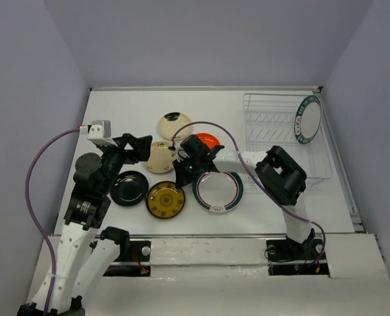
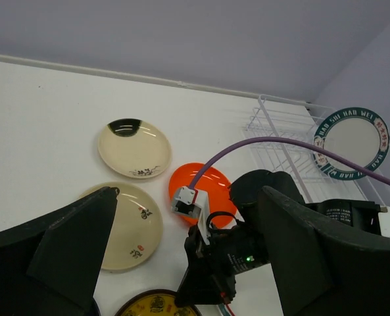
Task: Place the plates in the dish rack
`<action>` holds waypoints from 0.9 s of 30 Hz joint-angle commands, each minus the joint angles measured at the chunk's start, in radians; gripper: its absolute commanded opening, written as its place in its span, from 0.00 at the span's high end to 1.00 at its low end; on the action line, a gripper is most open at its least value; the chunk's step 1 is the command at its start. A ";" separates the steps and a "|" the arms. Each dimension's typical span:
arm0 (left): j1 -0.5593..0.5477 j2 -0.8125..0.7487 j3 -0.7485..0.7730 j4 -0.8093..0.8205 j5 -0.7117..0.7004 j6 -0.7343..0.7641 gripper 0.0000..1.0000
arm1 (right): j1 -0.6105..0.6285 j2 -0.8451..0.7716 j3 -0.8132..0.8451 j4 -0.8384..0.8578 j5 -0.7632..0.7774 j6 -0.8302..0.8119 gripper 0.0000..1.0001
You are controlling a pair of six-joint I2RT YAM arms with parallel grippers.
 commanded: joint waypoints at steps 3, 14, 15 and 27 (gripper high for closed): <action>0.002 -0.013 -0.003 0.049 0.010 0.011 0.01 | 0.010 -0.161 0.028 0.002 0.074 -0.003 0.93; -0.047 -0.035 0.002 0.049 0.029 0.010 0.01 | -0.344 -0.650 0.013 -0.207 0.708 -0.080 0.93; -0.062 -0.041 0.005 0.050 0.033 0.010 0.01 | -0.380 -0.701 0.024 -0.218 0.828 -0.095 0.93; -0.224 -0.079 0.020 0.023 -0.011 0.041 0.01 | -0.702 -0.555 0.182 -0.152 1.398 -0.462 0.93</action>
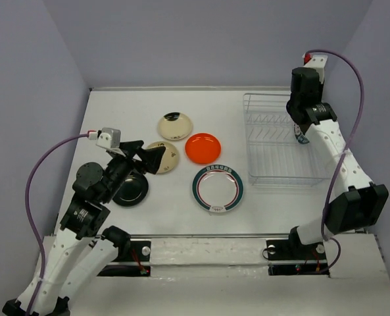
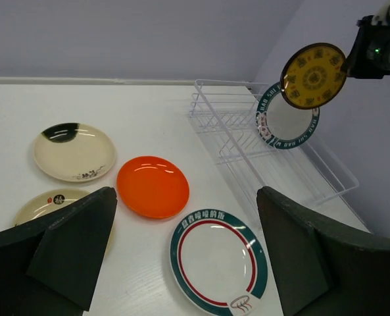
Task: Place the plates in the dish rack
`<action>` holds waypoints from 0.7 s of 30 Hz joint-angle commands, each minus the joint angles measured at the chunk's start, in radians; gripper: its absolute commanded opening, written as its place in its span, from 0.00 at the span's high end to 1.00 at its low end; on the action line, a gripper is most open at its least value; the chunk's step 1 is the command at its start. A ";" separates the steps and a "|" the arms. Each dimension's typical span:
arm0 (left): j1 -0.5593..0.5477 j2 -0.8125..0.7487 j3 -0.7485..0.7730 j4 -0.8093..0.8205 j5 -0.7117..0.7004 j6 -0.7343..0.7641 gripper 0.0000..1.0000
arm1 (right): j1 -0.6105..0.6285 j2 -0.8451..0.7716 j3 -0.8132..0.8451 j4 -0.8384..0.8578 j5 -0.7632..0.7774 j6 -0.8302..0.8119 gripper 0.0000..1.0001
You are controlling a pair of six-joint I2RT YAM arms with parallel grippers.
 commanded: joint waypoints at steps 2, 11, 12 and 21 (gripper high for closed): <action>-0.062 -0.023 0.021 0.018 -0.034 0.034 0.01 | -0.065 0.122 0.079 0.091 0.176 -0.196 0.93; -0.129 -0.039 0.031 -0.002 -0.107 0.057 0.01 | -0.085 0.235 0.042 0.258 0.196 -0.388 0.93; -0.134 -0.037 0.032 -0.005 -0.112 0.058 0.01 | -0.085 0.235 0.031 0.267 0.187 -0.391 0.93; -0.151 -0.036 0.035 -0.013 -0.137 0.065 0.01 | -0.085 0.286 -0.052 0.283 0.116 -0.365 0.93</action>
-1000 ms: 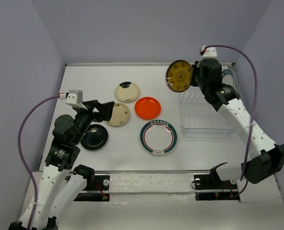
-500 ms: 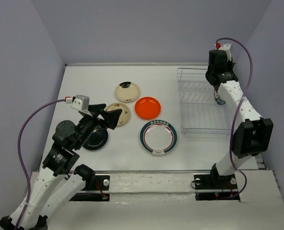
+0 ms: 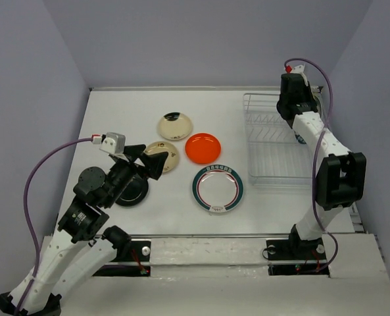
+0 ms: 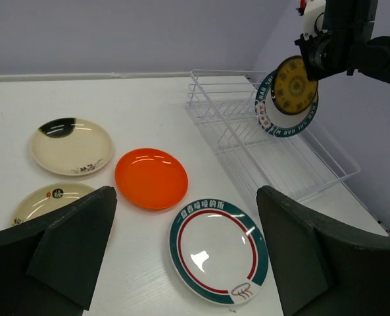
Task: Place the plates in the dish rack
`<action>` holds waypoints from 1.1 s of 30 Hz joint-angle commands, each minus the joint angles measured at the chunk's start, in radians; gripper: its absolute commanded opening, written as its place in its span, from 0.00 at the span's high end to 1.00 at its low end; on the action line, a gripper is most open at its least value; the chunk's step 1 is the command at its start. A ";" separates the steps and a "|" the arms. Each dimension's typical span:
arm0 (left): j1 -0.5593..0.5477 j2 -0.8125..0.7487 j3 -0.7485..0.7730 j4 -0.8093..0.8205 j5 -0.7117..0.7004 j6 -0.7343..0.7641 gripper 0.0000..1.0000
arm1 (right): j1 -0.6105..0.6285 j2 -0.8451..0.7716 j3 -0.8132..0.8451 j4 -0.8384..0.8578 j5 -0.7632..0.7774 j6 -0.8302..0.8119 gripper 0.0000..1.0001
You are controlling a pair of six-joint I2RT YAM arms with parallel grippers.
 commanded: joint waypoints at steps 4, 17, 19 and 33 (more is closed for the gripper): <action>-0.005 -0.006 0.034 0.028 -0.026 0.021 0.01 | -0.008 0.031 -0.038 0.066 -0.042 0.019 0.93; -0.005 0.008 0.029 0.028 -0.044 0.022 0.01 | -0.008 0.079 -0.096 0.009 -0.125 0.214 0.75; -0.004 0.012 0.028 0.030 -0.047 0.024 0.01 | -0.008 0.065 -0.089 0.000 -0.119 0.225 0.60; 0.016 0.025 0.028 0.028 -0.085 0.022 0.01 | 0.129 -0.206 -0.041 -0.160 -0.416 0.507 0.22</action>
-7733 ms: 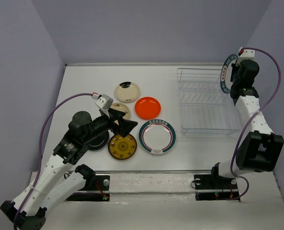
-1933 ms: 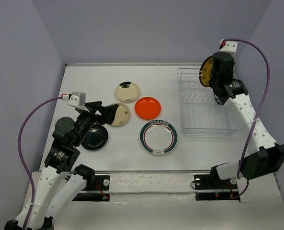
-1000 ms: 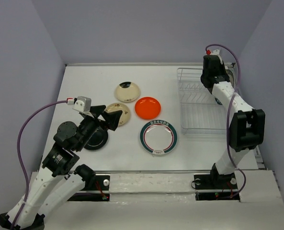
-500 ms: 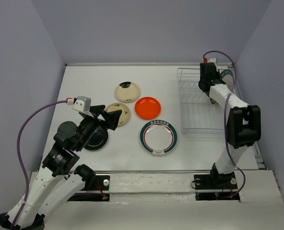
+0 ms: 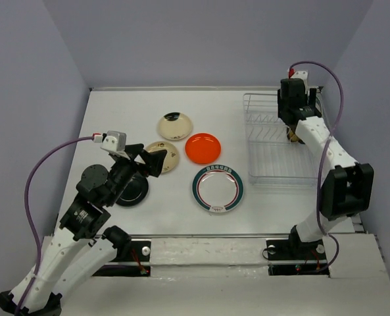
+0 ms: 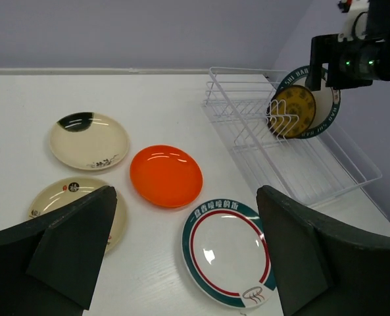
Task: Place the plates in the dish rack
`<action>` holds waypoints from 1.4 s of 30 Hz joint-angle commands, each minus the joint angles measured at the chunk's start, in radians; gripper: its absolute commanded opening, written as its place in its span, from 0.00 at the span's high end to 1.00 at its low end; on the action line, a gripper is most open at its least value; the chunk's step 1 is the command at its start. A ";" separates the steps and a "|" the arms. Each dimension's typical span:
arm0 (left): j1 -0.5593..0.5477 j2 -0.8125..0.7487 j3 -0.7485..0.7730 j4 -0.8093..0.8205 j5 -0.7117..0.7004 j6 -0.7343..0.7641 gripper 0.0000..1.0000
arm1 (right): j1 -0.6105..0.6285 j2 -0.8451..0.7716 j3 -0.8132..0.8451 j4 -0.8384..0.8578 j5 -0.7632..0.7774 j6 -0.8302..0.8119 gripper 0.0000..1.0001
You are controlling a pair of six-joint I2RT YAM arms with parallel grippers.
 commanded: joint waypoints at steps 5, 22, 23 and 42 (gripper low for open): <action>0.031 -0.011 0.025 0.039 -0.085 0.008 0.01 | 0.366 -0.216 -0.098 0.088 -0.373 0.361 0.53; 0.100 -0.031 0.018 0.022 -0.246 -0.014 0.01 | 0.918 0.274 -0.114 0.627 -0.596 0.963 0.43; 0.100 -0.032 0.018 0.021 -0.259 -0.017 0.01 | 0.928 0.298 -0.093 0.627 -0.627 0.978 0.43; 0.109 -0.023 0.015 0.027 -0.202 -0.024 0.01 | 0.950 0.612 0.073 0.683 -0.739 1.139 0.53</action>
